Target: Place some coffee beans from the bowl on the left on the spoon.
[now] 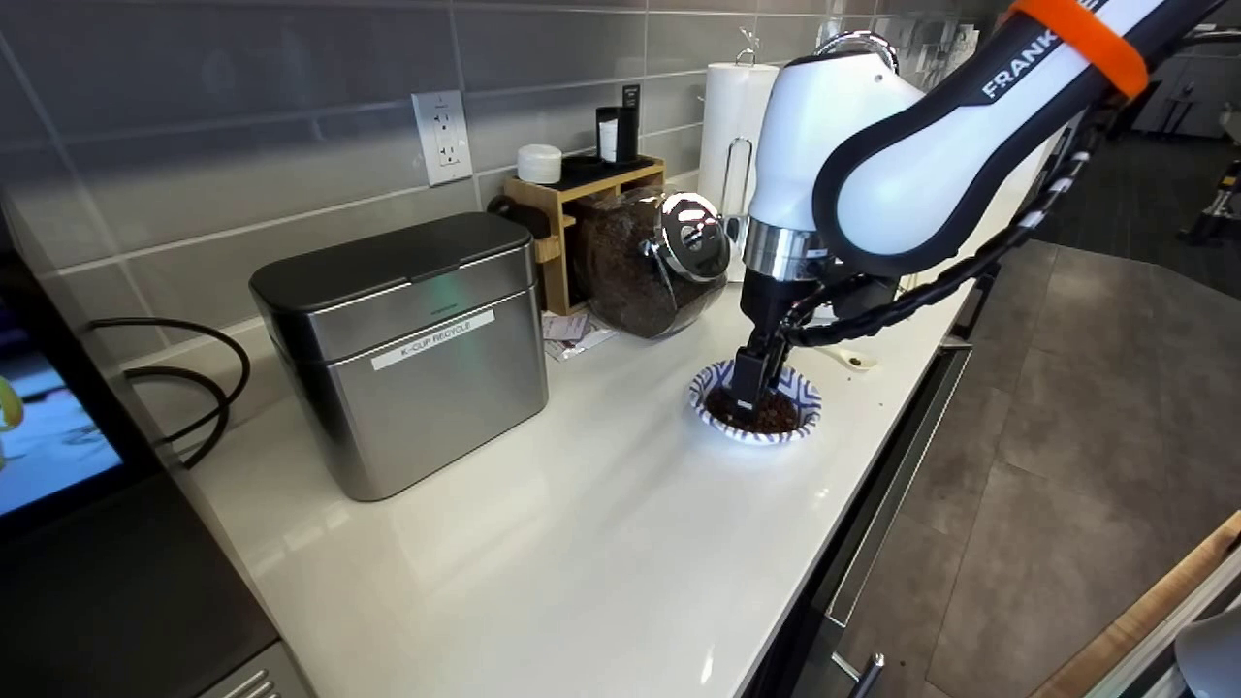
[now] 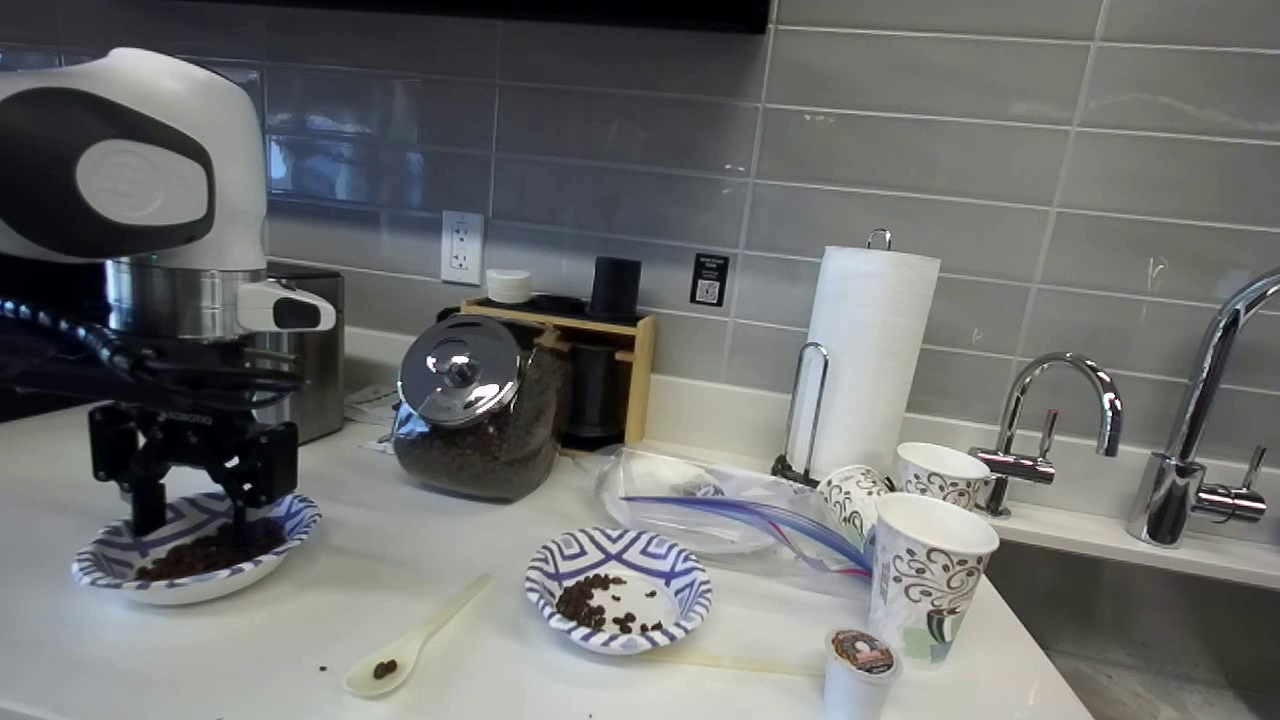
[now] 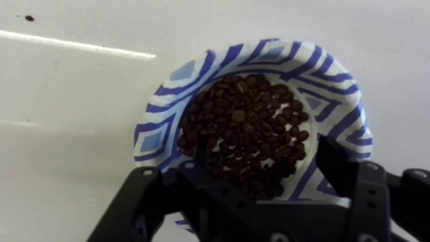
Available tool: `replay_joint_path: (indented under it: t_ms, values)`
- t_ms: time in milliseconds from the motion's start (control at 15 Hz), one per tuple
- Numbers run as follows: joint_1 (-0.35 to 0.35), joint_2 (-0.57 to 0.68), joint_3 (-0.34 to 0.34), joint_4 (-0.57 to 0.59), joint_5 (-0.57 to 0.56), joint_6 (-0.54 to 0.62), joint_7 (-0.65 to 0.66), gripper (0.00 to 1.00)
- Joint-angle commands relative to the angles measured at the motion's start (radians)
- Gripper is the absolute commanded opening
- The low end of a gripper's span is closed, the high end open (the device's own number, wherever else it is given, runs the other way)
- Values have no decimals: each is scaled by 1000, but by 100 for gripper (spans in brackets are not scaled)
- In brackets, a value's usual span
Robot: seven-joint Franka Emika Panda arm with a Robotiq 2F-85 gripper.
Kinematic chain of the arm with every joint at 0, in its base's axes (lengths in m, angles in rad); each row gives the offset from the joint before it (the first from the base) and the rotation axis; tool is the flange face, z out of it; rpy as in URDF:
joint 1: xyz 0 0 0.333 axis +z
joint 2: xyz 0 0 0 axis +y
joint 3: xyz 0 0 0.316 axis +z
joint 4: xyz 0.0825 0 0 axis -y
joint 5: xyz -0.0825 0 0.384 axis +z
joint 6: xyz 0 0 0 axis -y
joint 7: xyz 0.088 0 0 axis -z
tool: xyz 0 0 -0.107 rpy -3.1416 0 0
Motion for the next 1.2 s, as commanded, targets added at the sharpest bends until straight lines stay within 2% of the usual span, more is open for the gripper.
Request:
replay_joint_path:
  t_ms: [0,333,533,600,667,733,800,1000,1133]
  values:
    - [-1,22,-5,0,-37,25,42,83]
    - [-1,37,-9,7,-49,22,54,81]
    - [-1,46,-10,13,-47,22,58,71]
    - [-1,48,-11,14,-48,22,59,65]
    - [-2,48,-12,14,-48,21,60,47]
    - [-2,48,-12,15,-48,20,61,46]
    - [-2,49,-13,16,-48,19,61,40]
    - [-2,52,-14,19,-49,17,62,14]
    - [-2,53,-16,21,-52,16,64,1]
